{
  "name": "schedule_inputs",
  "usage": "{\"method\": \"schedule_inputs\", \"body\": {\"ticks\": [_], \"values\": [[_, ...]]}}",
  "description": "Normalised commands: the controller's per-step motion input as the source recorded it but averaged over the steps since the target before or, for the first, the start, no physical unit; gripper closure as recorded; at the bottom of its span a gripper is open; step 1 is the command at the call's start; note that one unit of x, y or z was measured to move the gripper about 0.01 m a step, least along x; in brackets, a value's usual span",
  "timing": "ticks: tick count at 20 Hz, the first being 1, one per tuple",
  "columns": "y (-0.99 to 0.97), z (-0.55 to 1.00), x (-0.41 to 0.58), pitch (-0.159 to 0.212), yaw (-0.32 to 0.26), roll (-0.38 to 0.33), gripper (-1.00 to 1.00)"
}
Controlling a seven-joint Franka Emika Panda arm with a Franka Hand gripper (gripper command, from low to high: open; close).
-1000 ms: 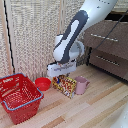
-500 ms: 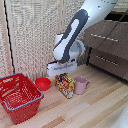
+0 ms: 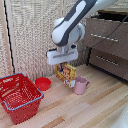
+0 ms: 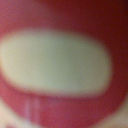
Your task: Shift your gripper thoughtfully near the cereal snack bar. Tenderly grip the snack bar with your precision device. Carefully hover the precision device above the first drawer installation and invite the snack bar to descend into the first drawer installation.
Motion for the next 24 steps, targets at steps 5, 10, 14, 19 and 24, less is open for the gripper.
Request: {"method": "schedule_inputs", "body": {"ticks": [5,10,14,19,24], "values": [[-0.06,1.0,0.419,0.061,0.0,-0.012,1.0],[-0.1,1.0,0.344,0.044,0.0,-0.015,1.0],[-0.1,1.0,0.276,0.051,-0.006,-0.019,1.0],[-0.09,1.0,0.159,0.017,-0.007,-0.025,1.0],[-0.2,1.0,0.043,-0.011,0.0,-0.028,1.0]]}}
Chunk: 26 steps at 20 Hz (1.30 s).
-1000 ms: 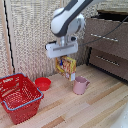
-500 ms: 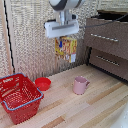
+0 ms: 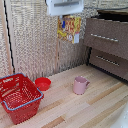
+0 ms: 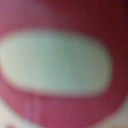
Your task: Shift your gripper thoughtfully near the cereal snack bar. Tenderly grip the snack bar with your precision device. Carefully hover the precision device above the first drawer installation and invite the snack bar to descend into the first drawer installation.
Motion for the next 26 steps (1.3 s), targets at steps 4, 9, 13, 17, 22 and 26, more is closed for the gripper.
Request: {"method": "schedule_inputs", "body": {"ticks": [4,9,13,17,22,26], "values": [[-0.41,0.99,0.012,-0.01,0.003,-0.031,1.0],[-0.52,0.94,0.011,-0.008,0.01,-0.039,1.0],[-0.79,0.87,0.0,-0.082,0.039,0.001,1.0],[-0.93,0.7,0.0,-0.076,0.052,0.012,1.0],[-0.97,0.58,0.0,-0.01,0.052,0.008,1.0],[-0.99,0.4,0.0,0.025,0.03,0.002,1.0]]}}
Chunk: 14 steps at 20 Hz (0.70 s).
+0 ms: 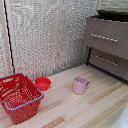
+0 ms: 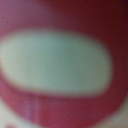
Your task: Shift your gripper thoughtfully near the cereal snack bar. Tenderly grip the snack bar with your precision device. Carefully hover the precision device above the first drawer installation and invite the snack bar to descend into the first drawer installation.
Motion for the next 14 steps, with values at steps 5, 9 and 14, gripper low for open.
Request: {"method": "schedule_inputs", "body": {"ticks": [5,9,14], "values": [[-0.99,0.24,-0.003,0.083,0.012,0.0,1.0],[-1.0,0.2,0.0,0.095,0.016,0.0,1.0],[-0.98,0.14,0.0,0.105,-0.014,0.0,1.0]]}}
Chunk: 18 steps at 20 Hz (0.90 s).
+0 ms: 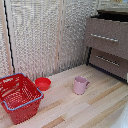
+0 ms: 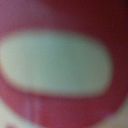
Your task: Shift your gripper thoughtfully near the cereal snack bar. Tenderly grip the snack bar with your precision device. Carefully hover the precision device above the first drawer installation and invite the snack bar to descend into the first drawer installation.
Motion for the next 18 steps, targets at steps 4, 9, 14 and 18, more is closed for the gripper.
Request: {"method": "schedule_inputs", "body": {"ticks": [4,9,14,18], "values": [[-0.82,0.02,0.042,0.125,-0.125,-0.001,1.0],[-0.5,-0.12,0.102,0.123,-0.064,-0.044,-1.0],[-0.06,-0.03,0.167,0.078,0.102,-0.037,-1.0],[-0.01,0.22,0.157,0.024,0.032,-0.033,-1.0]]}}
